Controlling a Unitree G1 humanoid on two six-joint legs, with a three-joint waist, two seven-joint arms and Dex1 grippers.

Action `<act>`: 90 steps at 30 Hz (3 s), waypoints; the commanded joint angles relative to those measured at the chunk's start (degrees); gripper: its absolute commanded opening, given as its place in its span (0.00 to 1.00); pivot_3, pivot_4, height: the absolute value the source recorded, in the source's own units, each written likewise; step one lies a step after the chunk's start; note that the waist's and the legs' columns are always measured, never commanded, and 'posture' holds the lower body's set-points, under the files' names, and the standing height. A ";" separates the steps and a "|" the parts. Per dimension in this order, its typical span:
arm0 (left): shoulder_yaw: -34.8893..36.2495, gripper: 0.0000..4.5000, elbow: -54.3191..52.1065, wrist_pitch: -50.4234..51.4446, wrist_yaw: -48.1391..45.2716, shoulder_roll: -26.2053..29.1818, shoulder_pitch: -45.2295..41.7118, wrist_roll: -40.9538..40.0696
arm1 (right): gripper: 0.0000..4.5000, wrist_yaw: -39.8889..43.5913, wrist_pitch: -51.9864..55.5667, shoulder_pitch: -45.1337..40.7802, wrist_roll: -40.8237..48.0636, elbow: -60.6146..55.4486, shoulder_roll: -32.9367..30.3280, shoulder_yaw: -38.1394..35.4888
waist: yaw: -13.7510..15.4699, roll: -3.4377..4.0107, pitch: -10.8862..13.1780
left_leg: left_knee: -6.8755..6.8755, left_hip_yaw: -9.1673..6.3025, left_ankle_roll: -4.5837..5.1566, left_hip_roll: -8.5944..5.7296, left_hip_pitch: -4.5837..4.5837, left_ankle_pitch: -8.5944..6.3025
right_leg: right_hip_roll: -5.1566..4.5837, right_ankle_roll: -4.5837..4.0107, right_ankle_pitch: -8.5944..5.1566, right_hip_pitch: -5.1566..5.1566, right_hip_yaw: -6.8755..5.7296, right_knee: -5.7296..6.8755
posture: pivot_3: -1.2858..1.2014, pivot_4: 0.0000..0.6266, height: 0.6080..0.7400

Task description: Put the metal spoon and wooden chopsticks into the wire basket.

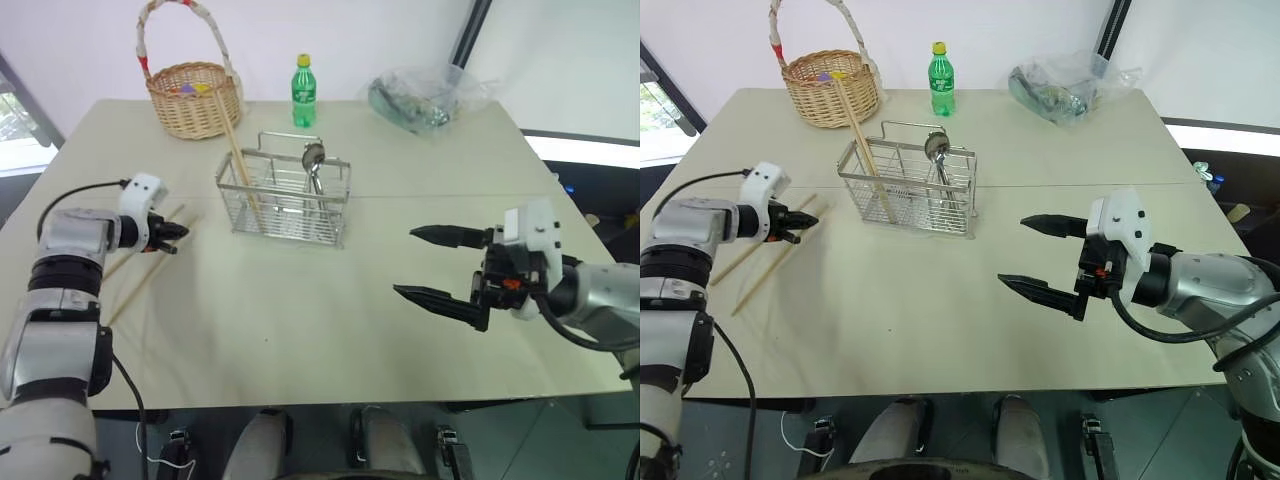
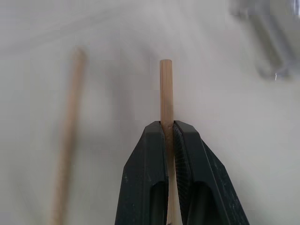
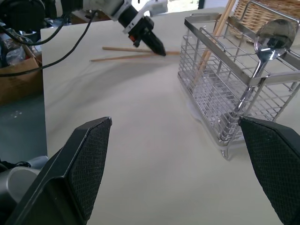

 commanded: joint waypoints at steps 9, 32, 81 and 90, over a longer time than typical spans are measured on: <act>33.48 0.01 -31.49 10.75 20.59 -6.61 -8.53 -29.65 | 1.00 0.90 -0.36 -1.80 0.52 1.34 -1.37 -1.01 | 0.04 -0.08 -0.04 | 0.11 -0.09 -0.02 -0.08 0.02 0.01 | -0.02 0.17 0.10 0.16 -0.03 -0.04 | 0.52 0.24 0.50; 13.62 0.01 -22.13 -18.61 15.58 -21.96 -9.56 -20.23 | 1.00 -10.74 2.04 -6.16 5.60 1.64 0.57 -5.76 | 0.09 -0.09 -0.02 | 0.06 0.07 -0.03 -0.09 0.41 0.02 | 0.00 0.18 0.11 0.47 0.07 -0.05 | 0.52 0.24 0.50; -6.59 0.99 18.89 -18.43 -7.28 8.71 -3.93 6.03 | 1.00 -7.11 4.40 -10.93 5.85 7.36 -0.80 -2.57 | 0.09 -0.09 -0.05 | 0.05 0.06 0.01 -0.07 -0.01 0.01 | 0.04 0.16 0.11 0.02 0.05 0.04 | 0.52 0.24 0.50; -8.84 0.99 24.76 -18.83 -6.37 4.06 -4.49 11.74 | 1.00 -8.88 6.16 -13.10 6.51 7.47 -1.18 -3.05 | 0.05 -0.01 -0.15 | 0.05 0.07 0.01 -0.06 -0.01 0.01 | 0.02 0.17 0.11 -0.01 0.05 0.08 | 0.52 0.24 0.50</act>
